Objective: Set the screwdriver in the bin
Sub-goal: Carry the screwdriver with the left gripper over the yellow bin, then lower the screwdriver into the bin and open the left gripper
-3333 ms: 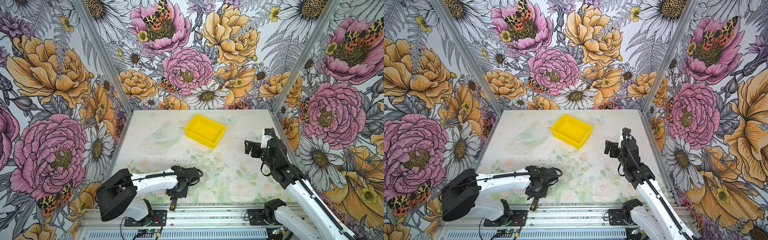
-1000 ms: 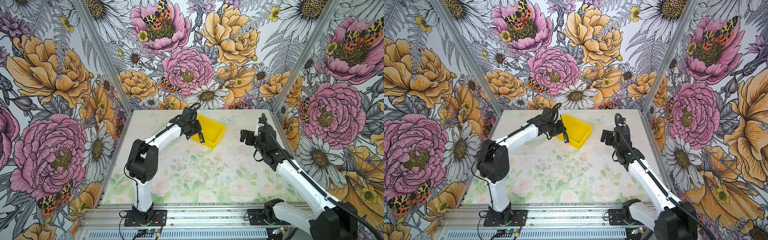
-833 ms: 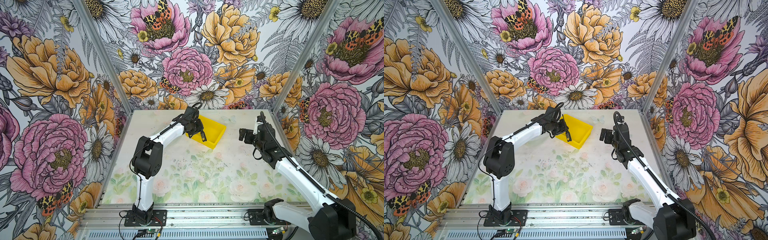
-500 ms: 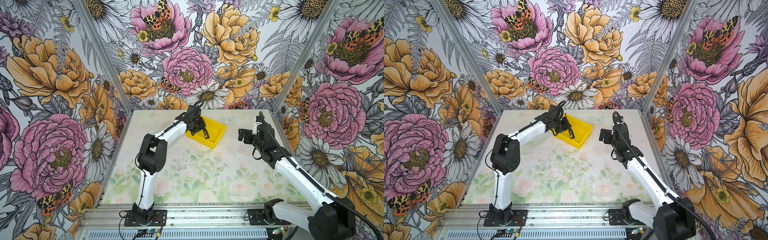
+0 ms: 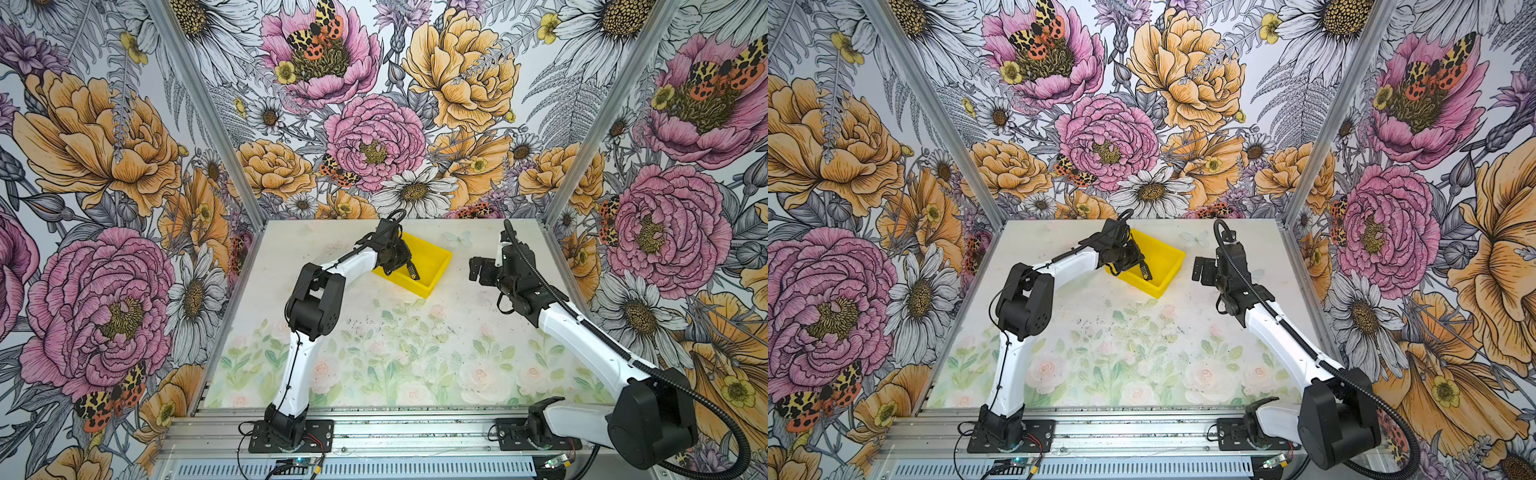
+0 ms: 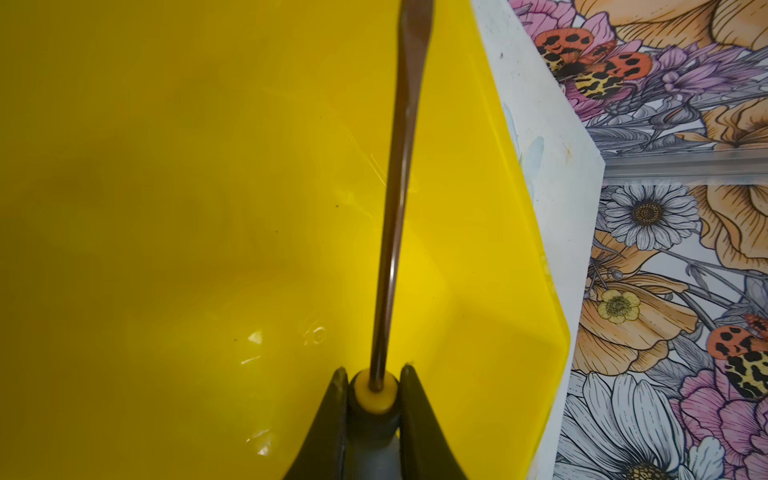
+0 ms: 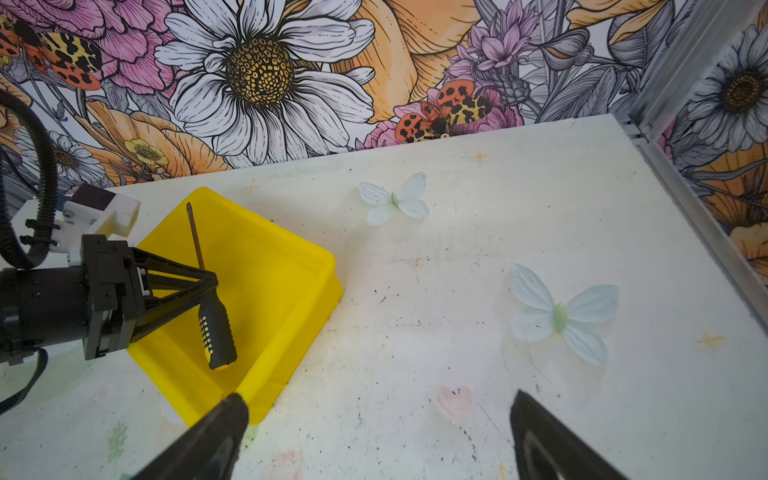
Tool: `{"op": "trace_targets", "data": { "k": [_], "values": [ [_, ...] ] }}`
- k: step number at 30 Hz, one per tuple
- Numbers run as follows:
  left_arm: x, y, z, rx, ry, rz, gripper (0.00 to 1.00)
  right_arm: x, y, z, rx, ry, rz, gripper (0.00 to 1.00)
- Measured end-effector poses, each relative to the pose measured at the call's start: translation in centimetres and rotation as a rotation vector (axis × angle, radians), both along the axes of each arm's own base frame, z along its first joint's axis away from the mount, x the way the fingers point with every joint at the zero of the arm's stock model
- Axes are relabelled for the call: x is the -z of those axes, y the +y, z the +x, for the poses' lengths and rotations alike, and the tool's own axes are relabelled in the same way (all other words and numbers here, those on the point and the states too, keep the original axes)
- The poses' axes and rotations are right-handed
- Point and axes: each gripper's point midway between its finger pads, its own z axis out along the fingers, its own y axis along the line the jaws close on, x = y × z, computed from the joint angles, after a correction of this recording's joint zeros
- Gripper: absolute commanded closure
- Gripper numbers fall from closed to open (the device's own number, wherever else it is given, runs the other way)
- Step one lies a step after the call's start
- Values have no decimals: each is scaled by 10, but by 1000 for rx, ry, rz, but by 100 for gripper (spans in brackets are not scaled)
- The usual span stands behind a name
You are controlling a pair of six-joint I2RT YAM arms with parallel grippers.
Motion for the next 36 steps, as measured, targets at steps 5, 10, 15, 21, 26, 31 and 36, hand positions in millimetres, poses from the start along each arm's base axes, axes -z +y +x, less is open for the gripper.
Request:
{"op": "trace_targets", "data": {
  "k": [5,10,15,21,26,31,36],
  "values": [
    [0,0,2,-3,-7,0,100,-8,1,4,2,-25,5,1],
    [0,-2,8,-6,-17,-1,100,-11,-1,5,10,-39,-1,0],
    [-1,-3,14,-13,-30,0,90,-17,-3,4,17,-57,-13,0],
    [-1,-3,15,-15,-32,3,81,-23,-6,4,23,-76,-20,1],
    [0,-1,16,-18,-39,15,75,-23,-6,4,24,-76,-25,0],
    [1,1,16,-15,-48,33,67,-23,-6,4,25,-77,-26,0],
    [2,2,16,-8,-51,45,65,-23,-8,4,31,-79,-32,1]
  ]
}}
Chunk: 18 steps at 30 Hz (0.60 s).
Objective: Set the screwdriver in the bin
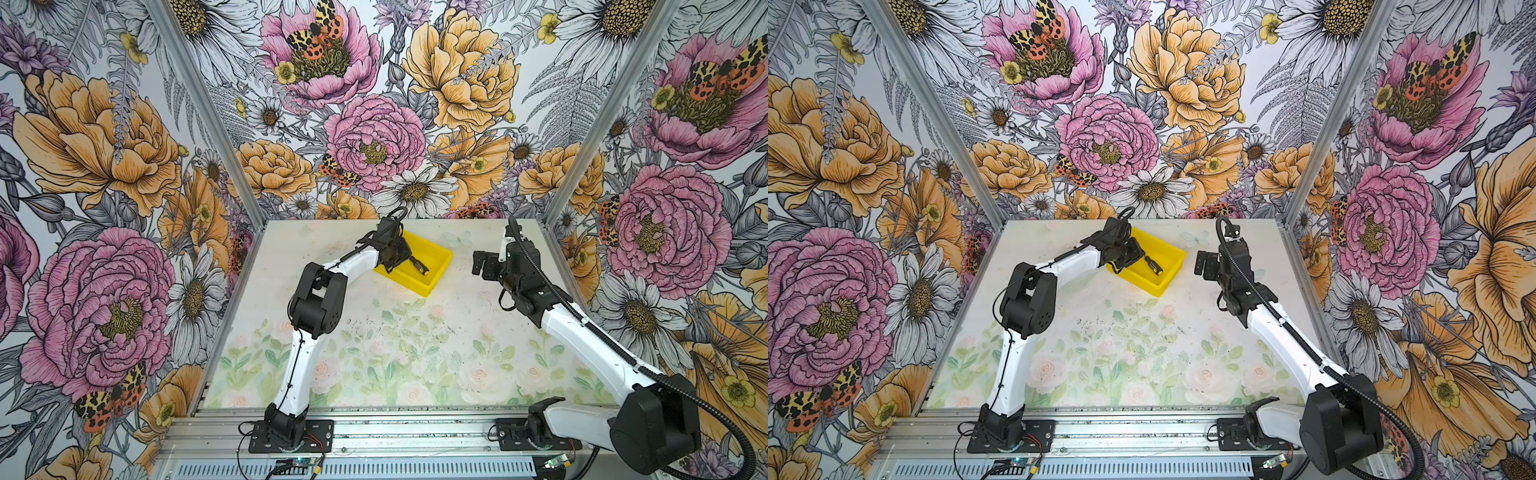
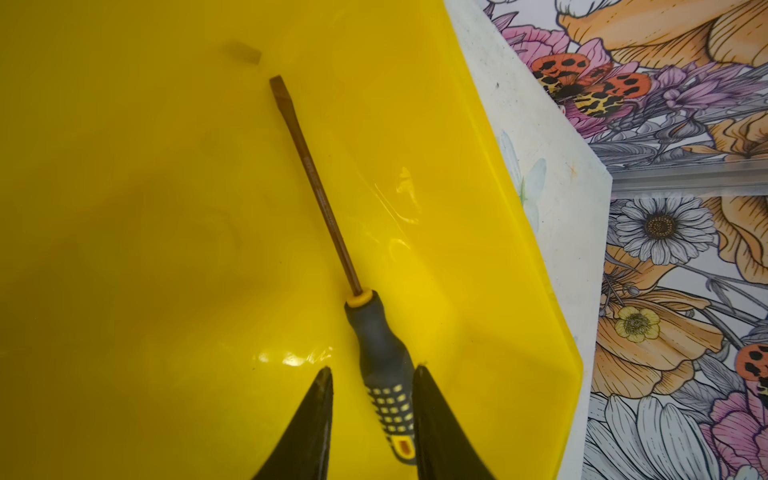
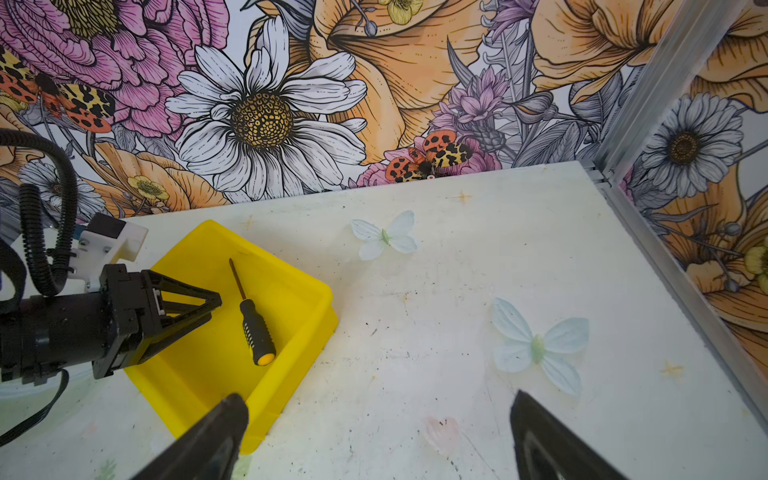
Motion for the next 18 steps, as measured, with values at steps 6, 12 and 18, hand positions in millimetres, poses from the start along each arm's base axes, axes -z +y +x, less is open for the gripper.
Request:
{"op": "trace_targets", "data": {
  "k": [6,12,18],
  "values": [
    [-1,0,0,22,-15,20,55,-8,-4,-2,18,-21,-3,1],
    [-20,2,0,66,-59,54,33,-14,-8,-3,34,-38,-5,1],
    [-76,3,-1,118,-174,71,14,-15,-8,-3,40,-44,1,1]
  ]
}}
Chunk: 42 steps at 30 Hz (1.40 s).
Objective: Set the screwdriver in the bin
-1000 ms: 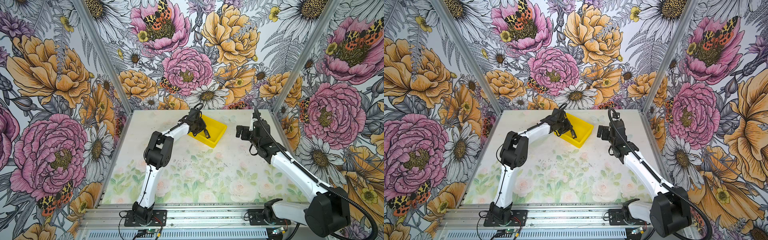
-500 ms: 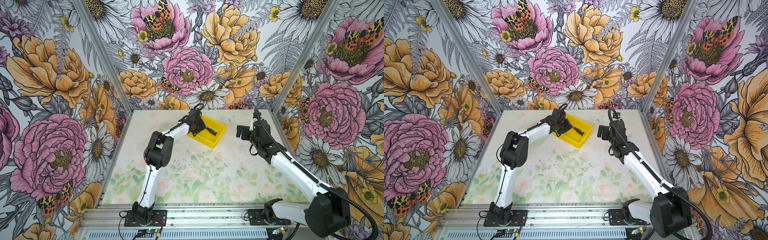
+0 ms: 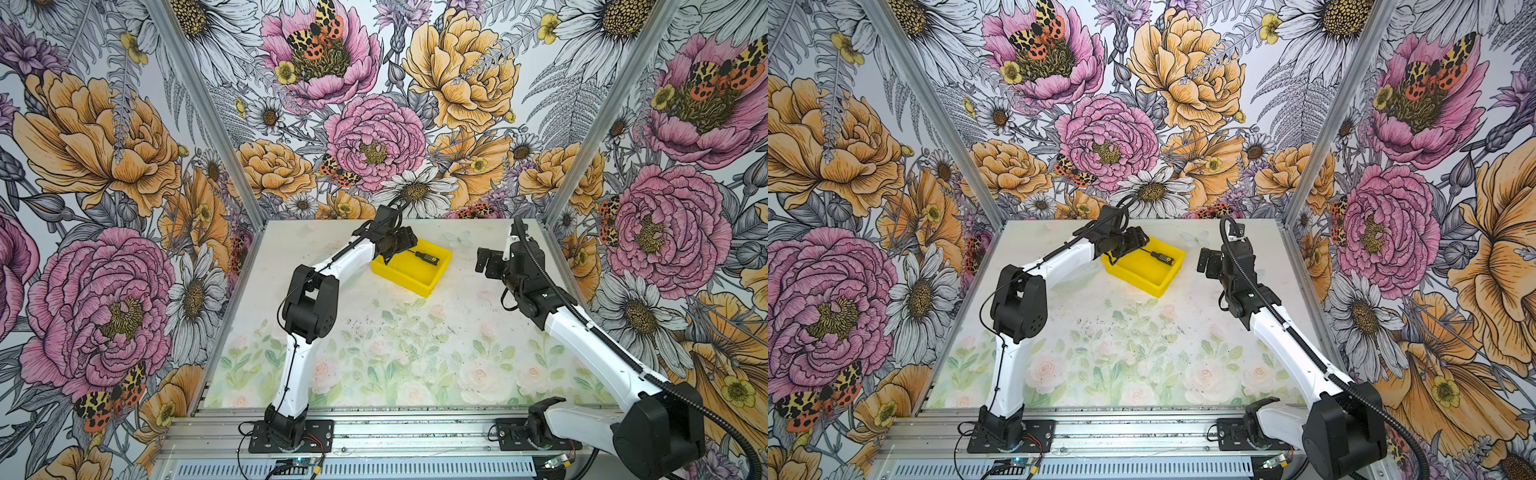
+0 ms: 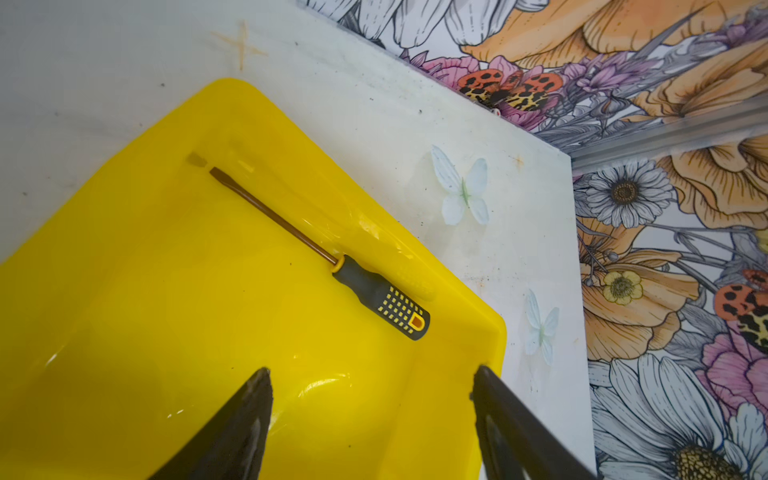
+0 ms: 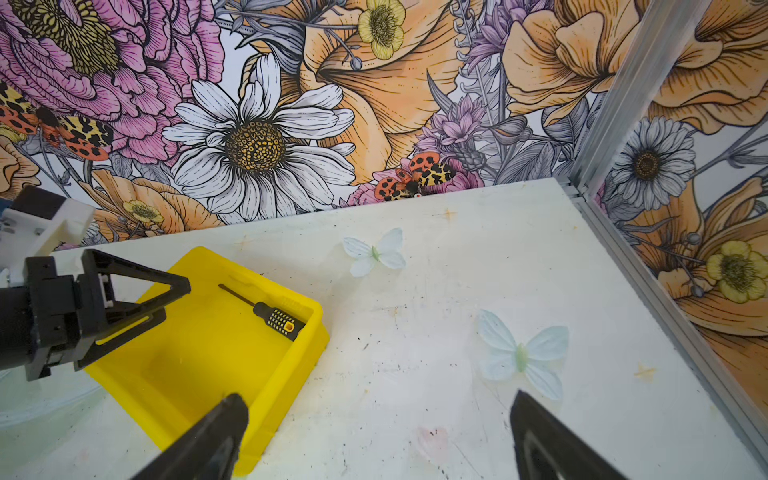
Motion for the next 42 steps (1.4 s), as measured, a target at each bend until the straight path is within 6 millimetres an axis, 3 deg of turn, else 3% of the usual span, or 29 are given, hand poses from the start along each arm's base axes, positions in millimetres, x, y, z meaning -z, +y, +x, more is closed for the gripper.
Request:
{"op": "trace_targets", "data": {
  "k": [3,7,12,15,19,23,30,36,42],
  "values": [
    [-32,4,-5,23,-66,14,2,0,-1,0,8,-1,4,0],
    [-71,17,-20,48,-151,50,1,0,-2,0,19,-1,14,0],
    [-90,42,-54,80,-222,143,1,6,-5,-1,38,7,20,0],
    [-83,63,-79,99,-251,230,1,16,-7,-6,48,24,19,1],
    [-60,96,-110,102,-271,337,1,28,-9,-11,50,47,20,1],
    [-40,137,-129,48,-284,442,1,36,-10,-14,53,67,21,0],
    [-37,201,-159,-84,-365,653,1,58,-25,-26,121,101,18,0],
    [-24,247,-180,-149,-378,671,1,80,-49,-48,191,100,-27,0],
    [-20,270,-200,-196,-455,629,1,83,-56,-61,145,30,-113,1]
  ]
}}
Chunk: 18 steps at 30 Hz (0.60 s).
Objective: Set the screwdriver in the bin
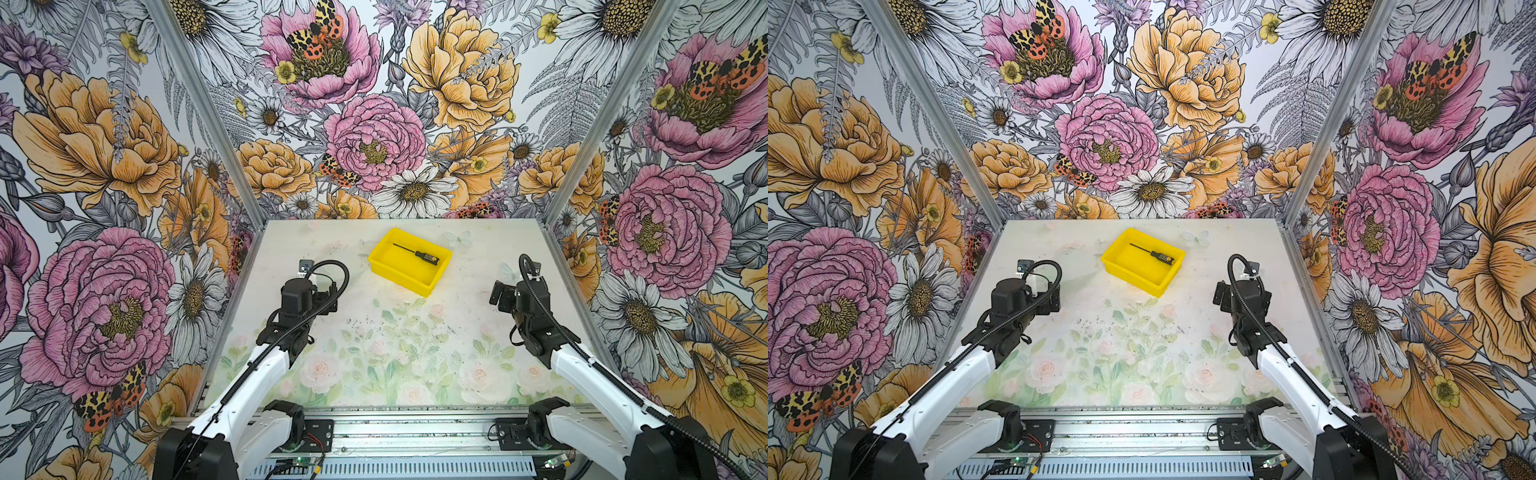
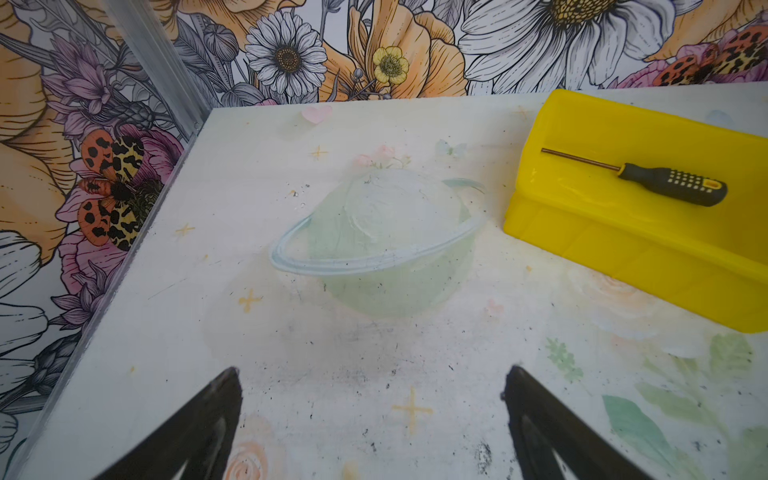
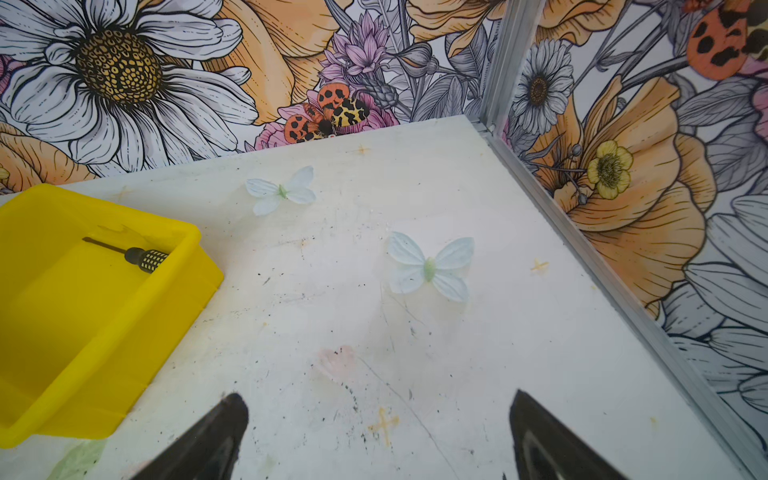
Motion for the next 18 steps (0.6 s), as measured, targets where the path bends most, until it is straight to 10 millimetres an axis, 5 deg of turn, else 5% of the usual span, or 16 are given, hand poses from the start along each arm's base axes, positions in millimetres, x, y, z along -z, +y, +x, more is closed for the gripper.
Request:
{"op": "trace_targets", "data": {
  "k": [9,14,18],
  "values": [
    [12,54,-10,-211,-40,-36,1,13,-27,-25,11,-48,-147,1],
    [38,68,-5,-266,12,-16,1,47,-46,-41,43,13,-179,0],
    [56,69,-6,-261,-1,-22,1,49,-45,-36,13,9,-185,0]
  ]
}}
